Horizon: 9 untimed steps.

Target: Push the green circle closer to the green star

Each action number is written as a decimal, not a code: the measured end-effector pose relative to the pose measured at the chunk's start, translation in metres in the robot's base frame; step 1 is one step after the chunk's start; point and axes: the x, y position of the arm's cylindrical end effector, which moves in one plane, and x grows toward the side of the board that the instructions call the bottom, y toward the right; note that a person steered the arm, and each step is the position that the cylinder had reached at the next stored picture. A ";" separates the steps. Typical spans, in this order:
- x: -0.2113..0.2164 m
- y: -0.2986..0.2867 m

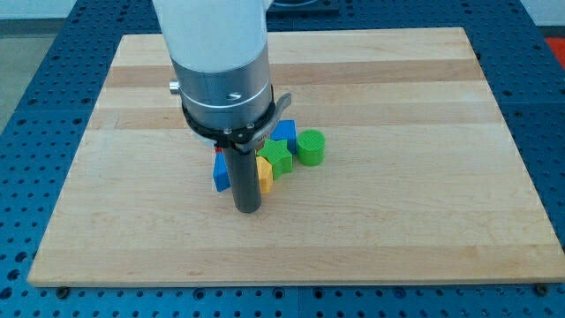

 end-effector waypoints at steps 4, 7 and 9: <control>-0.145 0.113; -0.157 0.042; -0.157 0.039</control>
